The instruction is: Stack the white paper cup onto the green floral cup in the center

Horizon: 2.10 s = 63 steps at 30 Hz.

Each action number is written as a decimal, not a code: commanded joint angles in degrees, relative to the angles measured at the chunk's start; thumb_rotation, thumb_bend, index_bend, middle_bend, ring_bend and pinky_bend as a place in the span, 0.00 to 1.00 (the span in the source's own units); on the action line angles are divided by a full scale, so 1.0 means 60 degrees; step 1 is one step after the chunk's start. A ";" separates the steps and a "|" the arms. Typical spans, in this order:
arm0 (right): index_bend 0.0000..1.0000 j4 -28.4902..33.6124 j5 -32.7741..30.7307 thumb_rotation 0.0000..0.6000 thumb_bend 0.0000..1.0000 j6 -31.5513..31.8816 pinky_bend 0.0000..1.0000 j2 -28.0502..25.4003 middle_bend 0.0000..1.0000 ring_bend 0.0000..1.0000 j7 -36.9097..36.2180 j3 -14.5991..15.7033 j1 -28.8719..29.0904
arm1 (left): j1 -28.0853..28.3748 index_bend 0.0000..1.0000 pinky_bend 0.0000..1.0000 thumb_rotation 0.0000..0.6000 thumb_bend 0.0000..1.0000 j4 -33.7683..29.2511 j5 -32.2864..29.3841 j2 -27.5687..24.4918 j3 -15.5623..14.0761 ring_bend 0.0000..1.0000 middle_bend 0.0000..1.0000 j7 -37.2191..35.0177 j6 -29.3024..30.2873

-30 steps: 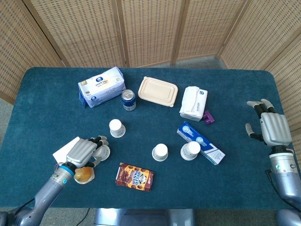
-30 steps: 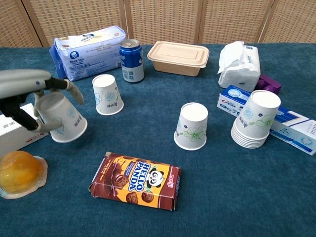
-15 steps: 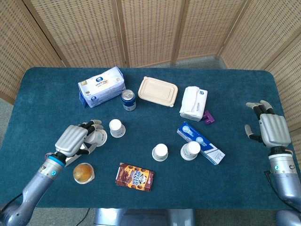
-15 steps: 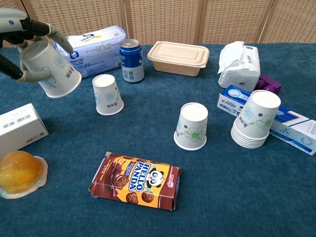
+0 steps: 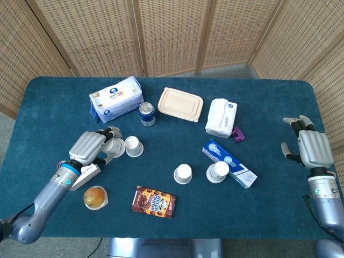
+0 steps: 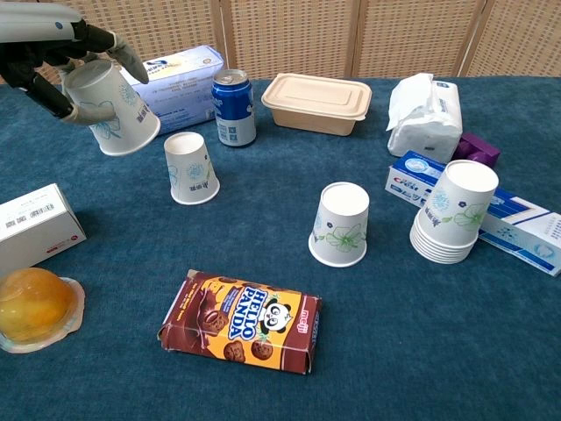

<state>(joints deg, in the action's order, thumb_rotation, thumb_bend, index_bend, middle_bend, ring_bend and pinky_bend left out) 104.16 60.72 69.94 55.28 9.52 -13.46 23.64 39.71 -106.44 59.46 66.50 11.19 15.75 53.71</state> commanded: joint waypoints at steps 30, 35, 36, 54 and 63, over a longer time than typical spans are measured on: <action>0.20 -0.0082 0.0091 1.00 0.45 -0.0057 0.51 -0.0178 0.25 0.11 -0.0392 -0.0011 -0.0287 | 0.1486 0.25 0.53 1.00 0.43 0.1581 -0.1375 0.1274 0.0079 0.33 0.21 0.0379 -0.0696; 0.20 -0.0121 0.0114 1.00 0.45 -0.0078 0.51 -0.0189 0.25 0.12 -0.0467 -0.0004 -0.0325 | 0.1598 0.25 0.53 1.00 0.43 0.1670 -0.1416 0.1368 0.0042 0.33 0.21 0.0407 -0.0721; 0.20 -0.0131 0.0128 1.00 0.45 -0.0075 0.51 -0.0190 0.25 0.11 -0.0484 -0.0005 -0.0334 | 0.1631 0.25 0.53 1.00 0.42 0.1695 -0.1440 0.1388 0.0020 0.33 0.21 0.0429 -0.0749; 0.20 -0.0191 0.0194 1.00 0.45 -0.0175 0.51 -0.0178 0.25 0.11 -0.0694 -0.0080 -0.0339 | 0.2045 0.00 0.34 1.00 0.43 0.1299 -0.2510 0.0968 -0.0761 0.02 0.00 0.1585 -0.0886; 0.20 -0.0210 0.0207 1.00 0.45 -0.0187 0.51 -0.0125 0.25 0.12 -0.0684 -0.0054 -0.0355 | 0.2180 0.00 0.34 1.00 0.43 0.1548 -0.2760 0.1255 -0.0962 0.02 0.00 0.1779 -0.0857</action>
<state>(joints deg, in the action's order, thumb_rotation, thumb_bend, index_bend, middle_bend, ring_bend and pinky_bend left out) 102.95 61.98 68.83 54.51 5.45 -13.81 21.54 52.62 -97.38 43.00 73.80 5.53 26.30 48.69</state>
